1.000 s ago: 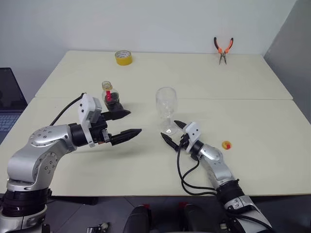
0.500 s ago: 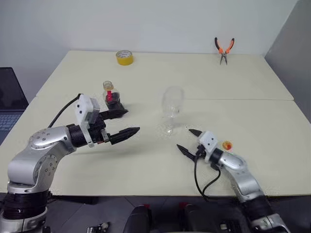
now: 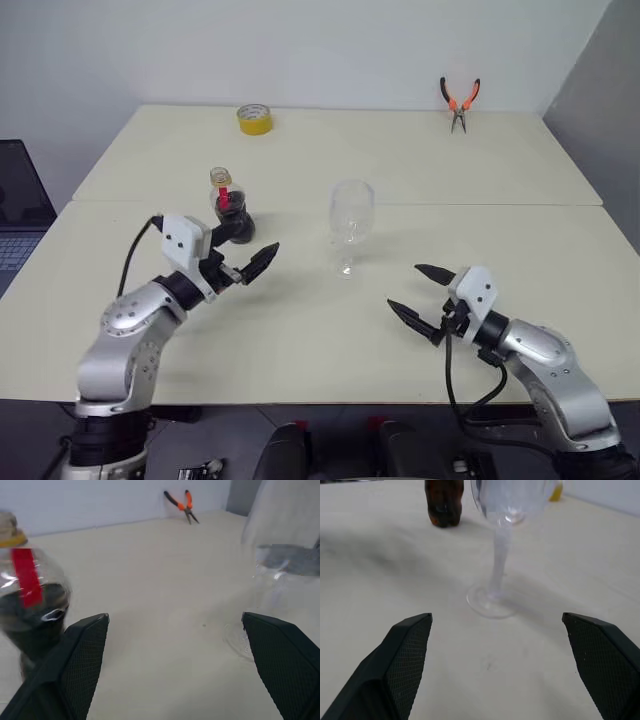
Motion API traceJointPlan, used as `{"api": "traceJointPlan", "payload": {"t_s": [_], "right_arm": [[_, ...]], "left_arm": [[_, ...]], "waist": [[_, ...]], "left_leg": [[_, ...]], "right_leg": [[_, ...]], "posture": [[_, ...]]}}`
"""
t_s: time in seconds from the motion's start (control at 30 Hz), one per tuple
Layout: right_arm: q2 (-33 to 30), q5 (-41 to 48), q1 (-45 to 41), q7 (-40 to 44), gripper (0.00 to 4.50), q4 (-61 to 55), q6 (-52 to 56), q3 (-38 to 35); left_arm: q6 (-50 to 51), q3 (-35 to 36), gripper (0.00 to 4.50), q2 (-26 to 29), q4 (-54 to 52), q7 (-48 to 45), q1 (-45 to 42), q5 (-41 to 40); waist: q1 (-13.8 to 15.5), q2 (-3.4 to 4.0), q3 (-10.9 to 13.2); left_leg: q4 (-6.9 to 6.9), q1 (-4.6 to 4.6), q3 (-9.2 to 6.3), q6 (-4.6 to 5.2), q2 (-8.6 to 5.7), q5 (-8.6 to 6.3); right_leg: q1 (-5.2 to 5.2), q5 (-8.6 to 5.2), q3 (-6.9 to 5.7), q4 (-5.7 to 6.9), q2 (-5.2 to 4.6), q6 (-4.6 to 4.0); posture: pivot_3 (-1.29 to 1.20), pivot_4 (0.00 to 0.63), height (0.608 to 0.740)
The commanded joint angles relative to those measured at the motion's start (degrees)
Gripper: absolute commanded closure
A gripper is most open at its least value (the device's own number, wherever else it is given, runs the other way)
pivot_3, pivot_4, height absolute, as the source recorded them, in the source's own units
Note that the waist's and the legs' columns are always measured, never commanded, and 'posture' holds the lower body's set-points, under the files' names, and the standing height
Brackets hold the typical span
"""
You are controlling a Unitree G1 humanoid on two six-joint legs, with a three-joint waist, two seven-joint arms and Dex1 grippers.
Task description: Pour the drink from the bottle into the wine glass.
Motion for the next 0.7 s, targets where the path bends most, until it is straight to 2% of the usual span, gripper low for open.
{"api": "traceJointPlan", "payload": {"t_s": [0.03, 0.1, 0.17, 0.43, 0.7], "right_arm": [[-1.9, 4.8, 0.1, 0.9, 0.05, -6.5, 3.2, -2.4], [-2.9, 6.3, -0.4, 0.9, 0.05, -7.9, 5.1, -2.7], [-3.0, 7.3, -1.4, 0.4, 0.05, -8.2, 6.4, -2.7], [-2.9, 9.8, -5.0, -0.6, 0.05, -9.7, 9.7, -1.8], [-2.2, 11.8, -8.2, -2.4, 0.05, -11.6, 11.1, -2.8]], "left_arm": [[-8.2, 0.2, 0.0, -4.5, -1.0, 8.9, 2.7, 7.3], [-9.4, 0.8, 0.0, -6.9, 0.7, 15.2, 2.6, 11.6], [-9.4, 1.1, 0.0, -7.2, 3.4, 17.6, 0.4, 13.2], [-8.7, -0.4, 0.0, -7.1, 11.2, 19.7, -6.5, 15.3], [-9.4, -1.2, 0.0, -6.0, 21.8, 17.7, -14.1, 14.9]], "waist": [[0.0, 0.0, 0.0], [0.0, -0.03, 0.0], [0.2, -0.07, 0.0], [0.9, -0.07, 0.0], [1.1, -0.07, 0.0]], "left_leg": [[0.0, -0.02, -0.03, 0.0, 0.02, 0.0], [0.0, 0.0, 0.0, 0.0, -0.01, 0.0], [0.0, 0.0, -0.06, 0.01, 0.0, 0.0], [0.01, -0.02, -0.02, 0.0, -0.02, 0.0], [0.02, -0.03, -0.07, 0.0, -0.01, 0.0]], "right_leg": [[-0.01, 0.0, -0.02, -0.01, 0.01, 0.0], [0.0, 0.0, 0.02, -0.01, 0.0, 0.0], [0.02, 0.0, -0.06, 0.01, 0.02, 0.0], [0.01, 0.0, -0.06, -0.04, 0.03, 0.0], [0.0, 0.0, -0.13, 0.01, 0.04, 0.0]], "posture": [[0.0, 0.15, 0.74], [0.0, 0.15, 0.74], [0.0, 0.15, 0.74], [0.0, 0.15, 0.74], [0.0, 0.15, 0.74]]}}
